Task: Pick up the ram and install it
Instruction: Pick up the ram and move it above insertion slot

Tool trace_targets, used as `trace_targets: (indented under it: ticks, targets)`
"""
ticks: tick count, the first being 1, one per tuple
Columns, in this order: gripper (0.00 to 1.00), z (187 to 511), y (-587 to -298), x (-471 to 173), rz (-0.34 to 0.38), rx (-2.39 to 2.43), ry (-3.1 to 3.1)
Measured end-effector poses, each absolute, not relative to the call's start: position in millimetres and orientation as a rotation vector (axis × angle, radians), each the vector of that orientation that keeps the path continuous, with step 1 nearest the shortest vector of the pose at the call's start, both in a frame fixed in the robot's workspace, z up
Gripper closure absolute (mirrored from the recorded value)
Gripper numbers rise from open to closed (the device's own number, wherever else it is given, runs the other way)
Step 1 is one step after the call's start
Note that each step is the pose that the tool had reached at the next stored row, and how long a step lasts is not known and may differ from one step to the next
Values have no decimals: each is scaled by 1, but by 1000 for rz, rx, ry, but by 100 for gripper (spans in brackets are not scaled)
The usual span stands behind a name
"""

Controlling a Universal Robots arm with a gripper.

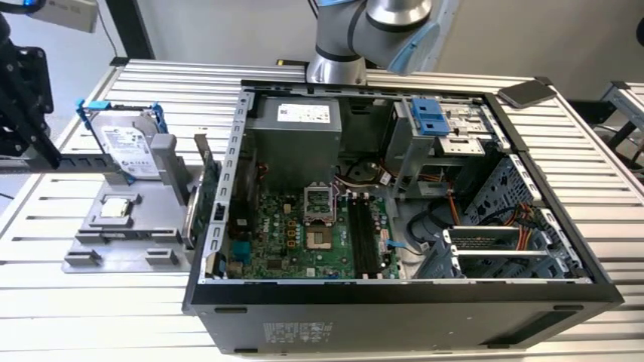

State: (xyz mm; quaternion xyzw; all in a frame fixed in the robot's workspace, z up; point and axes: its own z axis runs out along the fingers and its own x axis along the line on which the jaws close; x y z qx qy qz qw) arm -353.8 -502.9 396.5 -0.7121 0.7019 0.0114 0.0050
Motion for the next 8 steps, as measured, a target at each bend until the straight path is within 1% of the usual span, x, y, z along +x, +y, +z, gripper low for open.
trace_targets:
  ticks: [2,8]
  targets:
    - [100,401,-503,-354,36,-2230,2198]
    - [100,402,-503,-350,36,-2230,2198]
